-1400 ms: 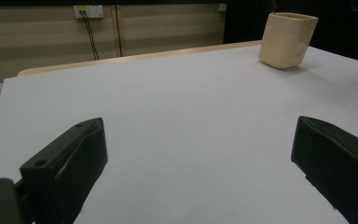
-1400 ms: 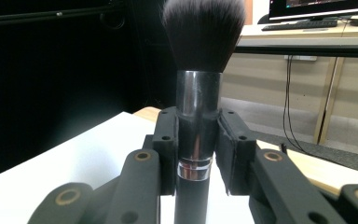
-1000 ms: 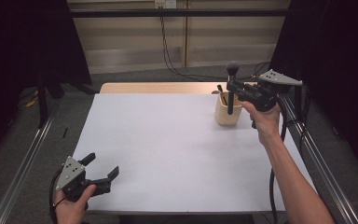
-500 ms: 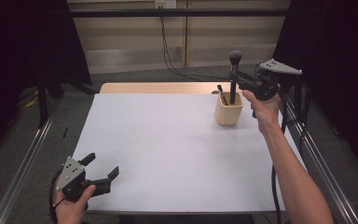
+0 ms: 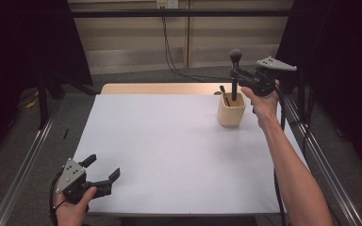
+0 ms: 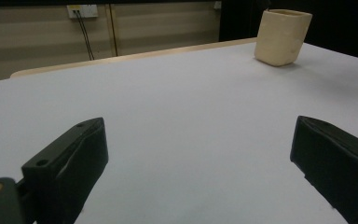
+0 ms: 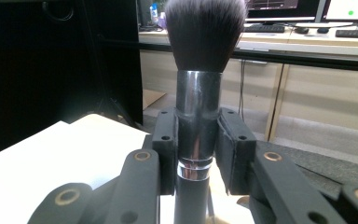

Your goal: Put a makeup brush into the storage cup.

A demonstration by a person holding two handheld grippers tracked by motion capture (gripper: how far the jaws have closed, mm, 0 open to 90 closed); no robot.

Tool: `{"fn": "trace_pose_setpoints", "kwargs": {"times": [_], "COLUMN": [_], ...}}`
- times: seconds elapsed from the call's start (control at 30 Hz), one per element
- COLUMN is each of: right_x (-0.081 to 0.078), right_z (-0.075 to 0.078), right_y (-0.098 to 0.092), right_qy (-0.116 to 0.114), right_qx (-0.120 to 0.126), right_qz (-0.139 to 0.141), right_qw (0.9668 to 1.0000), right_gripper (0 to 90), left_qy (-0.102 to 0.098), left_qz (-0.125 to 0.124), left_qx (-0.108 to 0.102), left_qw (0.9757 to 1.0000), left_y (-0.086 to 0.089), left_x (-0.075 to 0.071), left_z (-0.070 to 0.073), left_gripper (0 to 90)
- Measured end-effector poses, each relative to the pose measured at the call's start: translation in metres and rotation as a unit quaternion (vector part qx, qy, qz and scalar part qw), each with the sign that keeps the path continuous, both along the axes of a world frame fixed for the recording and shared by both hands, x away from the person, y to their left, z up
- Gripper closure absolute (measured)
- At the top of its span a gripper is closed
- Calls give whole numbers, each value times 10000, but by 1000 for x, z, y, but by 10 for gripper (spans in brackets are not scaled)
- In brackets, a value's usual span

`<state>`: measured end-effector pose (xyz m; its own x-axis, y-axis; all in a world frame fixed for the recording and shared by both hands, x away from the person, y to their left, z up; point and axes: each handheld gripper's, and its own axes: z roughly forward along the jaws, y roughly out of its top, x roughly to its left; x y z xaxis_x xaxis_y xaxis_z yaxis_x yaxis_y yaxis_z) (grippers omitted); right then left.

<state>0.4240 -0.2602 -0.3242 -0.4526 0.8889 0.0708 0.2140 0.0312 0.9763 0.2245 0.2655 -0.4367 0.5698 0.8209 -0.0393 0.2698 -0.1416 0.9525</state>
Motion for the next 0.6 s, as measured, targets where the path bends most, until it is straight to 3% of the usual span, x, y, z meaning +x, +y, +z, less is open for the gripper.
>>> {"fn": "trace_pose_setpoints", "kwargs": {"times": [0.2,0.6], "right_x": [8,10], "right_z": [-4,-19], "right_y": [-1,-2], "right_qy": [62,-29], "right_qx": [-32,-39], "right_qz": [-76,-18], "right_qw": [9999,10000], "right_gripper": [718,718], "left_qy": [5,6], "left_qz": [-22,-3], "left_qx": [49,50], "left_qw": [10000,10000], "left_y": [1,0], "left_x": [0,0], "left_z": [0,0], "left_gripper": [40,42]}}
